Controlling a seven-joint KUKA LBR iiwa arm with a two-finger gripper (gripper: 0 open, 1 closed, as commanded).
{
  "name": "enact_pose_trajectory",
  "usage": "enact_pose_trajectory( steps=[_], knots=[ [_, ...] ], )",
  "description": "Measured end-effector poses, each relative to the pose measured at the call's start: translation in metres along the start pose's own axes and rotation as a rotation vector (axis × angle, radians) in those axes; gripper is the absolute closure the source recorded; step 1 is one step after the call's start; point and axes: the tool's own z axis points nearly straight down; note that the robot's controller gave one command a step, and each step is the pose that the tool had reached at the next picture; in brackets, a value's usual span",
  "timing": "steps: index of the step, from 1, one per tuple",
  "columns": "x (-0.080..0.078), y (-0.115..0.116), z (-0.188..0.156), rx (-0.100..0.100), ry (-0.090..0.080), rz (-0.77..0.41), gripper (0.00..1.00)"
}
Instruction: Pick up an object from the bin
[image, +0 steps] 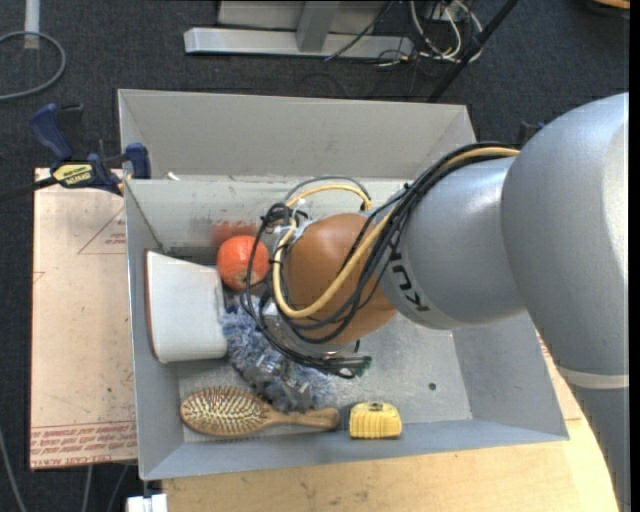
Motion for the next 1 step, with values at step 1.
enact_pose_trajectory(
  steps=[1],
  knots=[
    [0.0005, 0.0004, -0.0025, -0.001, 0.001, 0.002, 1.00]
  ],
)
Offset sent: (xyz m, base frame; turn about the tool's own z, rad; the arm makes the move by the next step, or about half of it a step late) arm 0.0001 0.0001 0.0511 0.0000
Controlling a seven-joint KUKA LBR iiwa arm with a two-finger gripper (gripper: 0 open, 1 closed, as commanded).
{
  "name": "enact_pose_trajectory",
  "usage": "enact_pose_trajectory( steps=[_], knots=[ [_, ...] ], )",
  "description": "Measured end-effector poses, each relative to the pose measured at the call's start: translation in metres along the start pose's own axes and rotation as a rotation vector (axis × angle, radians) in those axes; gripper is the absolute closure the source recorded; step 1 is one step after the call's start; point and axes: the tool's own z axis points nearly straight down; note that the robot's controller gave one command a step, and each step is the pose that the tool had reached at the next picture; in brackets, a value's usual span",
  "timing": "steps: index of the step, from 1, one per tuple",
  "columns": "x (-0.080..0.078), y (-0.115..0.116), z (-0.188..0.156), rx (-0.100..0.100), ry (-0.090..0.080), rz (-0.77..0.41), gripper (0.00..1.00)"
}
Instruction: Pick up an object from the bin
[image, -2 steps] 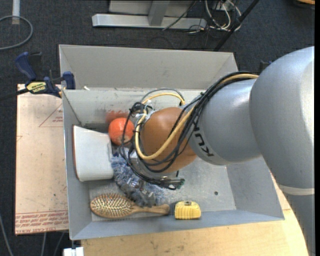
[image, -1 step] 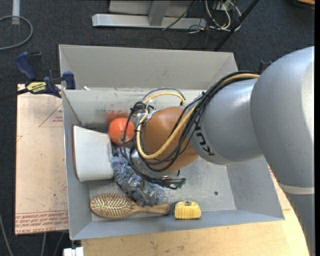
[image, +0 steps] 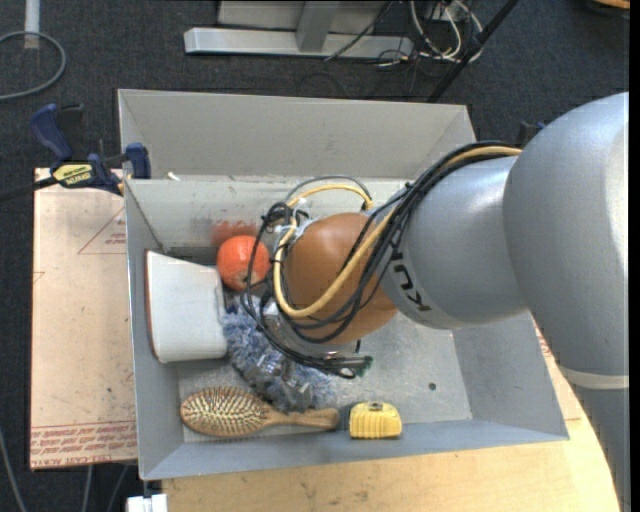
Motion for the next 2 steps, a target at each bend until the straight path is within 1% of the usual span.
enact_pose_trajectory(
  steps=[1, 2],
  knots=[
    [0.001, 0.001, -0.013, -0.003, 0.004, 0.000, 1.00],
    [0.000, 0.001, -0.026, -0.001, 0.000, 0.001, 1.00]
  ],
)
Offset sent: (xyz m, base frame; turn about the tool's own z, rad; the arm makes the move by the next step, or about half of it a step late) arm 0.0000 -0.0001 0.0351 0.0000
